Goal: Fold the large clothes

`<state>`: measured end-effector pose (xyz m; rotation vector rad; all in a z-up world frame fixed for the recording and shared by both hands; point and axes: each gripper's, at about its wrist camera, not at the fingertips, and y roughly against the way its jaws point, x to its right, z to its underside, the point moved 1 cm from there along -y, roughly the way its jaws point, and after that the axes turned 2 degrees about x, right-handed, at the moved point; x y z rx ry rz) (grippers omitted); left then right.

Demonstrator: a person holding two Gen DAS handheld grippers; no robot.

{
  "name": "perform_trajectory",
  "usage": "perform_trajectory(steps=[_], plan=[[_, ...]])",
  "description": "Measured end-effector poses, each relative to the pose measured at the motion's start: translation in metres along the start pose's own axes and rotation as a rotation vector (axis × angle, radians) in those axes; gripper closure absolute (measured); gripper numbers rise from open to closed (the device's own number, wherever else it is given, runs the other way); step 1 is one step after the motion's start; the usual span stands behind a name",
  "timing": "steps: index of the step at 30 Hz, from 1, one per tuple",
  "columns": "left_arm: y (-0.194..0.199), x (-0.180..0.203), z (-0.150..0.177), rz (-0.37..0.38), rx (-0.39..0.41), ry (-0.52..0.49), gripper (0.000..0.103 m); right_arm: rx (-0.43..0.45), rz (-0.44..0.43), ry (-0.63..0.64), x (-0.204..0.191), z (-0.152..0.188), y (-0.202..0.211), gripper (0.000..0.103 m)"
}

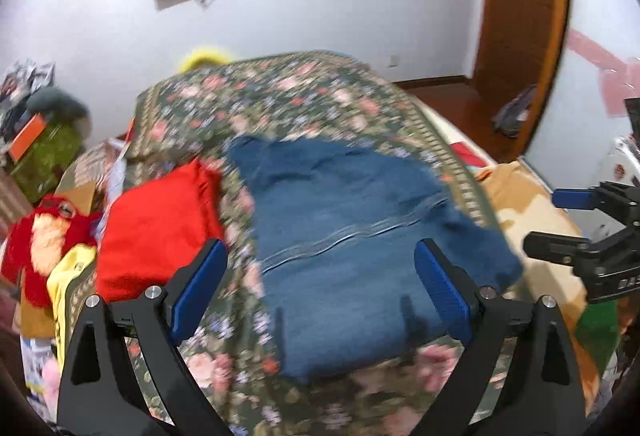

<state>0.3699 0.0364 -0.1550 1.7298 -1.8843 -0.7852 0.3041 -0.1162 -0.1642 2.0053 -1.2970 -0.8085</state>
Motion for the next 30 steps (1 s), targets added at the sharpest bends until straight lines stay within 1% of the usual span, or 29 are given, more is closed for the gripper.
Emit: perform_trajectory(steps=[3,5,8,11,13,14,16,19,21,24,25,27,30], plan=[[-0.015,-0.018,0.014,-0.021,-0.054,0.036,0.008,-0.033,-0.019,0.012,-0.011,0.002,-0.016,0.008],[-0.029,-0.026,0.025,-0.025,-0.111,0.070,0.008,-0.045,-0.037,0.020,-0.014,0.007,-0.023,0.008],[-0.042,-0.027,0.041,-0.013,-0.163,0.093,0.008,-0.076,-0.025,0.023,-0.011,0.015,-0.037,0.008],[-0.052,-0.023,0.055,-0.026,-0.193,0.082,0.008,-0.121,-0.001,-0.003,-0.003,0.023,-0.048,0.008],[-0.054,-0.023,0.062,-0.031,-0.192,0.088,0.008,-0.148,0.019,-0.035,0.007,0.031,-0.053,0.008],[-0.054,-0.024,0.065,-0.032,-0.185,0.097,0.007,-0.156,0.013,-0.053,0.013,0.036,-0.053,0.008],[-0.050,-0.025,0.068,-0.027,-0.176,0.118,0.007,-0.158,0.002,-0.072,0.021,0.041,-0.048,0.008],[-0.047,-0.029,0.070,-0.014,-0.188,0.137,0.006,-0.154,0.027,-0.087,0.032,0.048,-0.041,0.008],[-0.044,-0.032,0.071,-0.017,-0.191,0.139,0.005,-0.162,0.026,-0.102,0.037,0.051,-0.037,0.008],[-0.039,-0.036,0.070,-0.044,-0.186,0.124,0.005,-0.156,0.032,-0.124,0.041,0.051,-0.030,0.008],[-0.038,-0.038,0.069,-0.064,-0.181,0.119,0.005,-0.152,0.035,-0.121,0.042,0.048,-0.029,0.008],[-0.034,-0.042,0.066,-0.098,-0.172,0.104,0.005,-0.131,0.044,-0.112,0.041,0.043,-0.025,0.008],[-0.031,-0.049,0.060,-0.117,-0.151,0.094,0.005,-0.088,0.034,-0.095,0.034,0.032,-0.019,0.008]])
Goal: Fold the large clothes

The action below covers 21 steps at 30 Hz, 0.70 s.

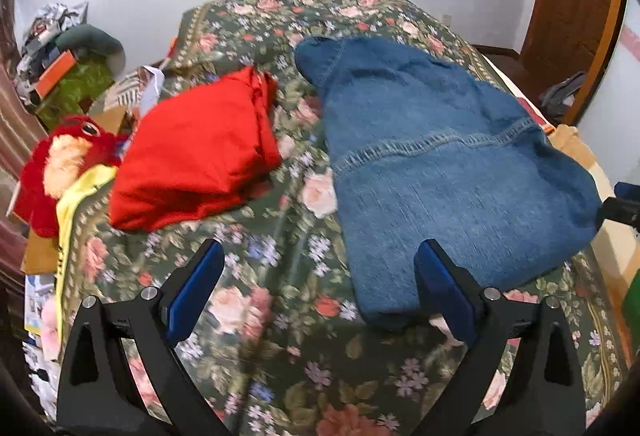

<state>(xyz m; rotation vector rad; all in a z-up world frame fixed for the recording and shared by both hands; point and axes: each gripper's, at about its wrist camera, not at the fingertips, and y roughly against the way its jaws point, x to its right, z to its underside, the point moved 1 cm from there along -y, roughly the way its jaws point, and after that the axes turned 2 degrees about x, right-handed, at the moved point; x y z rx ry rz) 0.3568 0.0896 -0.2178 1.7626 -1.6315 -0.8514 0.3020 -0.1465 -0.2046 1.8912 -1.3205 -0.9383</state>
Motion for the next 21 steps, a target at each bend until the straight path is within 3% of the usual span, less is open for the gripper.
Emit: perform_trajectory(steps=[7,11,19,21], plan=[[-0.005,-0.011,-0.027,0.037,0.039,0.041,0.005,0.035,-0.060,0.029,-0.015,-0.024,-0.014,0.008],[-0.033,-0.017,-0.041,0.155,-0.017,0.093,0.005,0.009,-0.094,0.014,-0.015,-0.034,-0.036,0.008],[-0.108,-0.027,-0.049,0.401,-0.202,0.252,0.005,-0.133,-0.187,-0.120,0.019,-0.051,-0.096,0.008],[-0.122,-0.028,-0.050,0.456,-0.231,0.280,0.005,-0.178,-0.251,-0.148,0.026,-0.053,-0.110,0.008]])
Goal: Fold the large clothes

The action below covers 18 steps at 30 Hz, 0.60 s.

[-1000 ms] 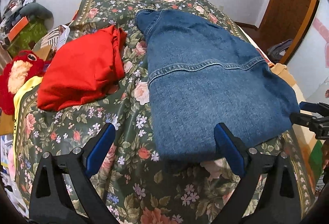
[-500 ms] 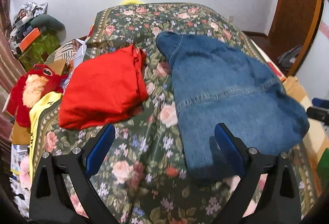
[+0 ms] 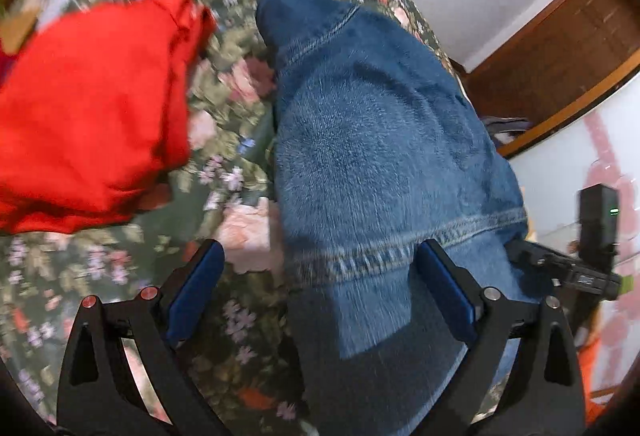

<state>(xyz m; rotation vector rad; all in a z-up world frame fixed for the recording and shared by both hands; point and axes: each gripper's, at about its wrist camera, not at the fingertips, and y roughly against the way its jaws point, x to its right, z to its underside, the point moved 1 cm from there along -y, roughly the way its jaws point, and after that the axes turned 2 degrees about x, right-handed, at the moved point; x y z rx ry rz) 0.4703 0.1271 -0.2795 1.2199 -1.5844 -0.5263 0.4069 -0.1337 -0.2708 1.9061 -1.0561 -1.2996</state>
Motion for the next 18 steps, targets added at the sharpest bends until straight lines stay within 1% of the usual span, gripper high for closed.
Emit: perform_trajectory(steps=[2,5,6,7,9,13,14,15,16,17,18], plan=[[-0.011,-0.005,-0.005,0.066,-0.031,0.031,0.005,-0.025,-0.038,-0.024,0.005,-0.003,-0.008,0.008],[-0.029,-0.015,-0.011,0.135,-0.070,0.101,0.005,-0.052,-0.091,-0.041,0.009,-0.008,-0.019,0.007],[-0.034,-0.018,-0.013,0.158,-0.084,0.122,0.005,-0.059,-0.104,-0.046,0.011,-0.010,-0.023,0.005],[-0.040,-0.020,-0.014,0.178,-0.099,0.149,0.005,-0.063,-0.113,-0.047,0.010,-0.011,-0.024,0.001],[-0.045,-0.021,-0.016,0.189,-0.106,0.166,0.004,-0.061,-0.116,-0.033,0.008,-0.014,-0.026,0.000],[-0.045,-0.013,-0.018,0.186,-0.100,0.130,0.004,-0.050,-0.103,-0.007,0.002,-0.016,-0.027,0.000],[-0.046,-0.011,-0.019,0.193,-0.103,0.132,0.004,-0.044,-0.097,-0.004,0.001,-0.015,-0.024,0.001],[-0.047,-0.009,-0.019,0.210,-0.111,0.136,0.006,-0.039,-0.098,-0.003,0.001,-0.016,-0.023,0.003],[-0.047,-0.007,-0.019,0.247,-0.124,0.143,0.009,-0.034,-0.105,-0.003,0.000,-0.017,-0.023,0.007],[-0.047,-0.003,-0.015,0.287,-0.141,0.151,0.013,-0.030,-0.122,0.004,-0.004,-0.016,-0.021,0.019],[-0.045,0.002,-0.013,0.276,-0.141,0.146,0.013,-0.030,-0.128,0.003,-0.006,-0.018,-0.022,0.028]])
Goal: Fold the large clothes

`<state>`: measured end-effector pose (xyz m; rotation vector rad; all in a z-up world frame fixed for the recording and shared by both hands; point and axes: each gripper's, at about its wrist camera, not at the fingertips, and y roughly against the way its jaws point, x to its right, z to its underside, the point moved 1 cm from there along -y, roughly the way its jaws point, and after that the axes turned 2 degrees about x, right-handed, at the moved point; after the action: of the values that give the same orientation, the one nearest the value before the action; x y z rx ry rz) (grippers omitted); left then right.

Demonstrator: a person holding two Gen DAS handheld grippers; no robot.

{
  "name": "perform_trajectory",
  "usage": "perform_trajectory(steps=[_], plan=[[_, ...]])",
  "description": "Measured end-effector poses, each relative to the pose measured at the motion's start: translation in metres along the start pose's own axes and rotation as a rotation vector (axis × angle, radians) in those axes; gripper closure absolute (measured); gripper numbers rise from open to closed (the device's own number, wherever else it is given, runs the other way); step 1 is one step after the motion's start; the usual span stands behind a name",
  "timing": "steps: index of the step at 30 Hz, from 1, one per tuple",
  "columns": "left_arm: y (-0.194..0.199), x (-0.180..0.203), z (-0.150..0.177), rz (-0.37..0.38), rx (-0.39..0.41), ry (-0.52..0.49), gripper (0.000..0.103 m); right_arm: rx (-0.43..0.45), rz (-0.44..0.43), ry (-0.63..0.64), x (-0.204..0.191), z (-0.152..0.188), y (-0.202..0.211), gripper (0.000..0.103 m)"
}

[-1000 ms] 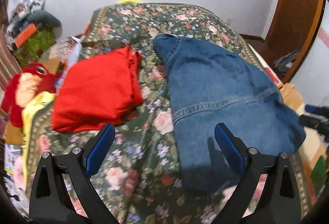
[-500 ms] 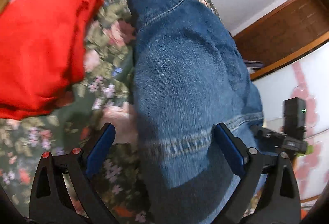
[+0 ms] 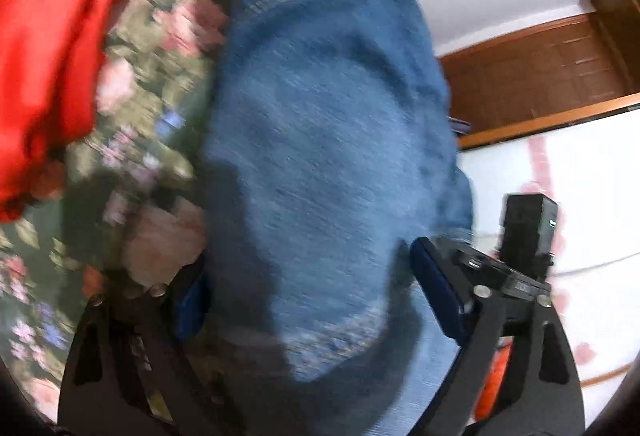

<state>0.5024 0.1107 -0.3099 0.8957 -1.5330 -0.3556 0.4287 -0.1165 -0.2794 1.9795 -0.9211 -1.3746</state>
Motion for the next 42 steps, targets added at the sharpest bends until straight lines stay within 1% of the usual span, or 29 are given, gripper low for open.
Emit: perform_trajectory(steps=[1,3,4,5,6,8,9,12,15,20,24,26,29,31,36,39,42], plan=[[-0.001,0.006,0.003,-0.024,-0.002,-0.019,0.014,0.000,0.003,-0.003,-0.003,0.000,0.001,0.031],[-0.001,0.014,0.007,-0.068,-0.002,-0.048,0.022,0.003,0.015,-0.011,-0.009,-0.001,0.003,0.044],[0.001,0.018,0.009,-0.080,-0.001,-0.055,0.024,0.004,0.020,-0.015,-0.011,-0.001,0.004,0.048],[0.003,0.023,0.010,-0.084,0.005,-0.059,0.030,0.009,0.021,-0.024,-0.014,-0.001,0.007,0.056],[0.007,0.027,0.012,-0.086,0.012,-0.063,0.040,0.016,0.025,-0.025,-0.018,0.000,0.012,0.062],[0.018,0.037,0.017,-0.082,0.039,-0.088,0.053,0.035,0.032,-0.012,-0.028,0.001,0.021,0.068],[0.024,0.044,0.021,-0.088,0.053,-0.106,0.056,0.044,0.032,-0.004,-0.034,0.001,0.025,0.071],[0.042,0.067,0.033,-0.128,0.096,-0.174,0.060,0.073,0.053,0.053,-0.059,0.002,0.038,0.074],[0.068,0.083,0.039,-0.126,0.147,-0.203,0.062,0.118,0.089,0.127,-0.090,0.000,0.049,0.074],[0.135,0.083,0.040,-0.083,0.239,-0.214,0.062,0.175,0.079,0.184,-0.134,-0.011,0.062,0.075],[0.189,0.081,0.033,-0.086,0.320,-0.228,0.062,0.220,0.055,0.237,-0.173,-0.017,0.066,0.075],[0.219,0.076,0.030,-0.093,0.365,-0.232,0.062,0.242,0.030,0.258,-0.196,-0.024,0.060,0.075],[0.256,0.067,0.024,-0.108,0.420,-0.243,0.062,0.263,-0.014,0.280,-0.218,-0.032,0.051,0.075],[0.277,0.061,0.023,-0.123,0.450,-0.249,0.062,0.268,-0.049,0.293,-0.235,-0.041,0.039,0.075],[0.308,0.032,-0.003,-0.182,0.497,-0.227,0.062,0.268,-0.095,0.312,-0.260,-0.065,0.000,0.075],[0.311,0.007,-0.018,-0.220,0.505,-0.200,0.062,0.237,-0.115,0.294,-0.266,-0.080,-0.036,0.075],[0.298,-0.030,-0.042,-0.248,0.487,-0.139,0.062,0.193,-0.113,0.272,-0.265,-0.089,-0.075,0.074]])
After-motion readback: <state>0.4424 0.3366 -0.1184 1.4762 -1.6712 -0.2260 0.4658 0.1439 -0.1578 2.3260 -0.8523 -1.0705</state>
